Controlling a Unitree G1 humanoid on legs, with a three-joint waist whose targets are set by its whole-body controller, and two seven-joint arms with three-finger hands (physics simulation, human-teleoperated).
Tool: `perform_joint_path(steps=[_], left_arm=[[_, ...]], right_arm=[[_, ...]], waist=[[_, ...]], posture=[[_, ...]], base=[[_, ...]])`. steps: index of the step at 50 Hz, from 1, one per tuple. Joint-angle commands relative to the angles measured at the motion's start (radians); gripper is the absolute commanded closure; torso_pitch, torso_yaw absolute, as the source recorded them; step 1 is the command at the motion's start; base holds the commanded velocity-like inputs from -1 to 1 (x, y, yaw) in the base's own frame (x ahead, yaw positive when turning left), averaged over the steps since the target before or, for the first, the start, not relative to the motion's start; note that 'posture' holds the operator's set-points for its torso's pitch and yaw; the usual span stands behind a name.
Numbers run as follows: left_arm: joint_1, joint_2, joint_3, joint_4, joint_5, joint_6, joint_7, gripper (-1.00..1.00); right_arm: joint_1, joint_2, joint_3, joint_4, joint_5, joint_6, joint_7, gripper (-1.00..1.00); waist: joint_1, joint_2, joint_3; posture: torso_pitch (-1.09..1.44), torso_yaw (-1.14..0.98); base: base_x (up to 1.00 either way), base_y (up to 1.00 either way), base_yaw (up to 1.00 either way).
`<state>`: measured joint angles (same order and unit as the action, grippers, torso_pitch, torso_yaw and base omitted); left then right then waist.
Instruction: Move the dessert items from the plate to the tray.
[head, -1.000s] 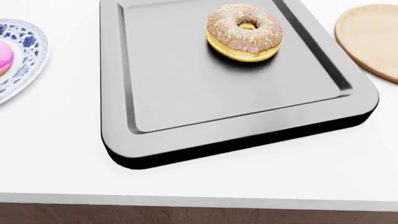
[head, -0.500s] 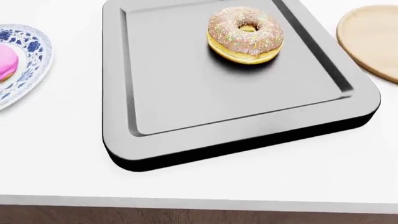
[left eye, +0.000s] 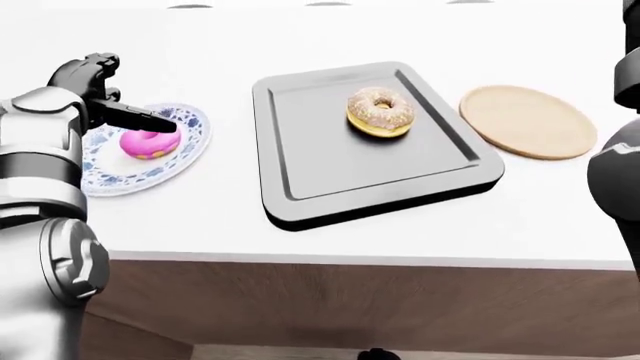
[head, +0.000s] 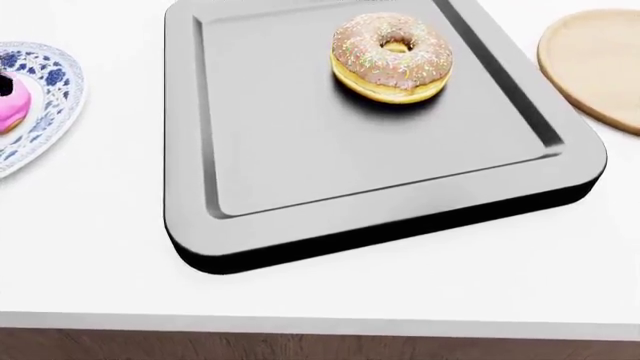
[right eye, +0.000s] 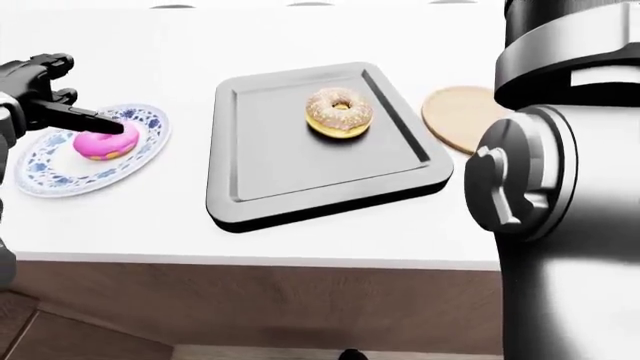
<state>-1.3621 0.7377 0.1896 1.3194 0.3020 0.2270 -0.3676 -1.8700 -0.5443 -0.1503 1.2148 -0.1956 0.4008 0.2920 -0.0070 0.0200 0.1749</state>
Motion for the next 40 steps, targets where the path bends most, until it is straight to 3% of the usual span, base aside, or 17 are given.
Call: perform_joint_path(steps=[1,38,40], left_arm=[[-0.029,0.018,0.004,-0.037,0.000,-0.029,-0.003,-1.00],[0.006,0.011,-0.023,-0.050,0.095,-0.054,-0.041,-1.00],[0.011,0.011,-0.025,-0.050,0.101,-0.062,-0.041,-0.84]], right_arm=[[-0.039,-0.007,-0.001,-0.039,0.004,-0.027,-0.009,-1.00],[-0.019,-0.009,0.002,-0.046,0.015,-0.021,-0.013,-1.00],[-0.019,-0.008,0.000,-0.046,0.017,-0.020,-0.012,-1.00]], waist=[[0.000,0.003,-0.038],[0.001,0.001,-0.043],[0.002,0.001,-0.043]], posture=[[0.19,0.00],[0.19,0.00],[0.19,0.00]], base=[[0.00,0.00,0.00],[0.00,0.00,0.00],[0.00,0.00,0.00]])
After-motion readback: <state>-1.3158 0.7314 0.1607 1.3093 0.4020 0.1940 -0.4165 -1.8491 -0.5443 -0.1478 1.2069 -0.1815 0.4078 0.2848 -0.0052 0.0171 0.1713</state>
